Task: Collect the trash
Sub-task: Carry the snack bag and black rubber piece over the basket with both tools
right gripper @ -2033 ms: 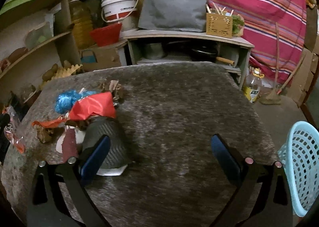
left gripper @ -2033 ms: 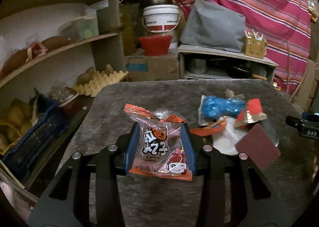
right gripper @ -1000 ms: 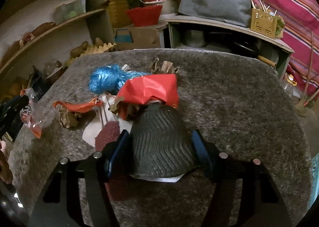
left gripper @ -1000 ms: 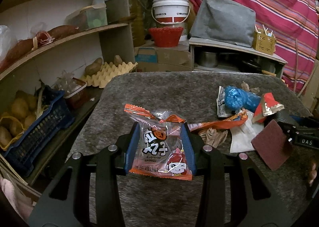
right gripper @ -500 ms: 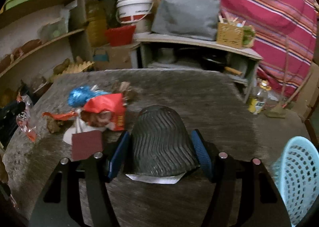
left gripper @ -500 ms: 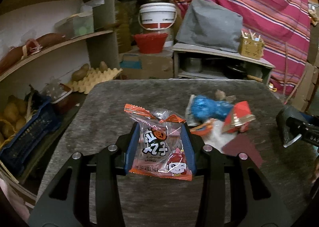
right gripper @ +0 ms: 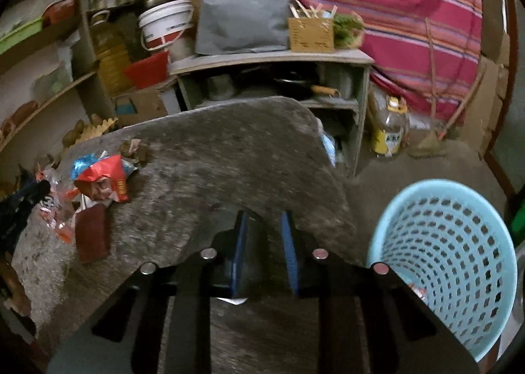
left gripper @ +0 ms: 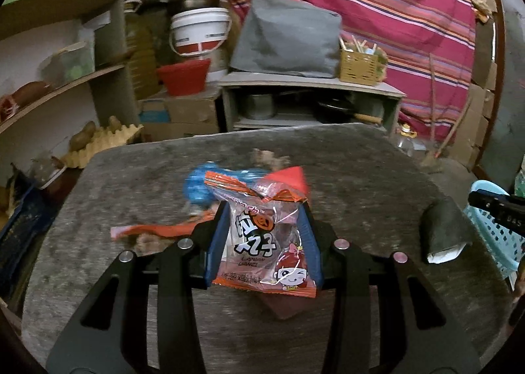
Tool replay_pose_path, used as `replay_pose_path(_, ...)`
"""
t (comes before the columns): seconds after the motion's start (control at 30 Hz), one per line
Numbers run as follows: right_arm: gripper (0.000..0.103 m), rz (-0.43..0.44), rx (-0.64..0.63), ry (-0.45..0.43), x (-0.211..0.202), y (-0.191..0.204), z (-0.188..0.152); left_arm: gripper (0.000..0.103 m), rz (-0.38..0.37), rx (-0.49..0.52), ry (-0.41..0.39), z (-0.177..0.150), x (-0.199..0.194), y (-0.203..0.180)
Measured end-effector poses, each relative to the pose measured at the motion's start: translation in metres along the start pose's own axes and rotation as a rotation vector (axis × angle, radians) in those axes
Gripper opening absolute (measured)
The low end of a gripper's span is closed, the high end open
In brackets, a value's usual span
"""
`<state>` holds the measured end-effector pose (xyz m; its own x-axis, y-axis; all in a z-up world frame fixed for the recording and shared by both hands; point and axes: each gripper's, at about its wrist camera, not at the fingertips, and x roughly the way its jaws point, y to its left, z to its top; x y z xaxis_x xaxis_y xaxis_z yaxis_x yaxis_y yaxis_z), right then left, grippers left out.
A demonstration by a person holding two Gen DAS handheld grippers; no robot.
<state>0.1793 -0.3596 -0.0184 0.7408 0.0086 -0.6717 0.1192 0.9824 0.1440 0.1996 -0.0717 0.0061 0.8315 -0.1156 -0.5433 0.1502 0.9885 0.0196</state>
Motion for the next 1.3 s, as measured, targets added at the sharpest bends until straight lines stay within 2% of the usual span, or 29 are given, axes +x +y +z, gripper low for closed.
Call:
replay_pose_path(0.1,0.025,0.005,0.022,0.009,0.003,-0.005,-0.001,0.041,0.001,0.012,0.000,-0.001,0.003,-0.008)
replay_pose_path(0.13,0.029,-0.008,0.012,0.005,0.004,-0.002,0.001,0.041,0.007,0.017,0.005,-0.002,0.005,-0.007)
replay_pose_path(0.17,0.049,-0.021,0.005,-0.002,0.003,0.002,0.001,0.041,0.009,0.016,0.008,-0.002,0.006,-0.006)
replay_pose_path(0.2,0.077,-0.052,-0.004,-0.021,0.001,0.005,0.003,0.041,0.012,0.013,0.012,-0.003,0.008,-0.004)
replay_pose_path(0.23,0.084,-0.066,-0.009,-0.031,0.000,0.008,0.003,0.041,0.016,0.009,0.018,-0.003,0.009,-0.002)
replay_pose_path(0.47,0.084,-0.071,0.013,0.053,0.029,0.023,0.002,0.041,0.024,-0.006,0.018,-0.001,0.010,0.013)
replay_pose_path(0.6,0.084,-0.105,-0.032,0.088,0.045,0.042,-0.002,0.041,0.025,-0.012,0.020,-0.001,0.011,0.017)
replay_pose_path(0.63,0.082,-0.121,-0.050,0.103,0.049,0.046,-0.004,0.041,0.025,-0.013,0.022,-0.002,0.012,0.018)
replay_pose_path(0.7,0.070,-0.102,-0.057,0.114,0.052,0.049,-0.006,0.041,0.028,-0.010,0.023,-0.002,0.012,0.018)
replay_pose_path(0.73,0.070,-0.104,-0.055,0.112,0.050,0.050,-0.006,0.041,0.028,-0.010,0.025,-0.003,0.013,0.018)
replay_pose_path(1.0,0.068,-0.090,-0.025,-0.003,0.008,0.026,0.007,0.041,0.001,-0.010,0.024,-0.001,0.009,0.006)
replay_pose_path(1.3,0.068,-0.190,0.052,-0.120,-0.053,-0.062,0.016,0.041,-0.083,0.035,-0.024,0.016,-0.004,-0.065)
